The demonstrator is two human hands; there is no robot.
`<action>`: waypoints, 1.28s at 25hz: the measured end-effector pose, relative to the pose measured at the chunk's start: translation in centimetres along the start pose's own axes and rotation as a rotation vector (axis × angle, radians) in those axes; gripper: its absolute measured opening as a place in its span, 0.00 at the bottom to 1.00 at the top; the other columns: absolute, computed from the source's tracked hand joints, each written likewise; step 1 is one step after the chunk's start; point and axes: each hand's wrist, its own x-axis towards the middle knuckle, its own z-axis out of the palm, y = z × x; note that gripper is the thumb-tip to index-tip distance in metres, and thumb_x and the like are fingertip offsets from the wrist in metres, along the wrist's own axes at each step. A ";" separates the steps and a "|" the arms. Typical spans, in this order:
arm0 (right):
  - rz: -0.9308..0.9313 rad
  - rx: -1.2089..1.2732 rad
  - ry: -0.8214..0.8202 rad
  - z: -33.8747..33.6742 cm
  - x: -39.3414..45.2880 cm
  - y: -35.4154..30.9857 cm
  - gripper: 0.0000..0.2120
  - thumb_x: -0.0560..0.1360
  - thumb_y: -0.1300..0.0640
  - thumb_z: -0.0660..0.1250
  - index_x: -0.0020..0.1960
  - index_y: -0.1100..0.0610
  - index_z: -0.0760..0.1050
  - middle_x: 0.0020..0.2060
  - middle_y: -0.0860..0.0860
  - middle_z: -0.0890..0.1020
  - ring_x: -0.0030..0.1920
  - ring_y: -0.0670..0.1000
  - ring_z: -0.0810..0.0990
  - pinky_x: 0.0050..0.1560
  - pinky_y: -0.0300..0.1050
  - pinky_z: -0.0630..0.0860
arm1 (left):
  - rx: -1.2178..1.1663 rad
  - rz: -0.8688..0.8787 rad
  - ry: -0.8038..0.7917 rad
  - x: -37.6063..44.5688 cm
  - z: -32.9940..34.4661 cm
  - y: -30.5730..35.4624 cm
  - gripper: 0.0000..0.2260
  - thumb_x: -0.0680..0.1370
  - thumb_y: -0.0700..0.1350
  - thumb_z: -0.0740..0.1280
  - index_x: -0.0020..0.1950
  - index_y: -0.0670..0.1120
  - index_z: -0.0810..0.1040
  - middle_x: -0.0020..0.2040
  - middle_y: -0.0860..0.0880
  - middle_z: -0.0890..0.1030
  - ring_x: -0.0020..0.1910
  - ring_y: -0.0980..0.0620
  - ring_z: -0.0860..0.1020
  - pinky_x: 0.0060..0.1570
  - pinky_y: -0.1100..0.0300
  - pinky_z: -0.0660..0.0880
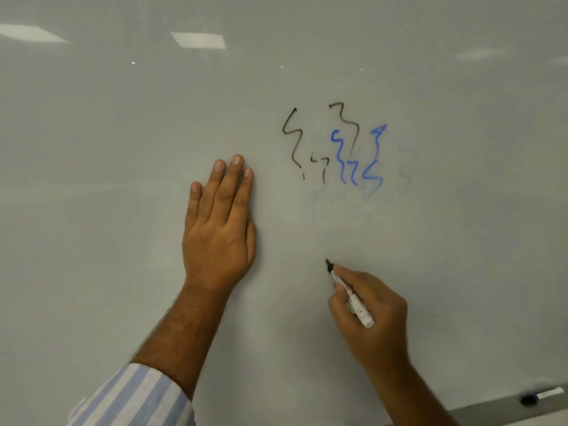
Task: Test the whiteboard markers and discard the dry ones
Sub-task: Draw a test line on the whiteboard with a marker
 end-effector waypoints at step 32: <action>0.227 0.110 -0.260 -10.3 -5.3 0.7 0.08 0.76 0.58 0.75 0.54 0.55 0.89 0.45 0.44 0.89 0.45 0.45 0.88 0.45 0.37 0.84 | -0.985 -0.381 -0.704 -11.2 -3.1 16.0 0.29 0.83 0.35 0.68 0.81 0.54 0.67 0.60 0.60 0.85 0.62 0.56 0.83 0.68 0.56 0.78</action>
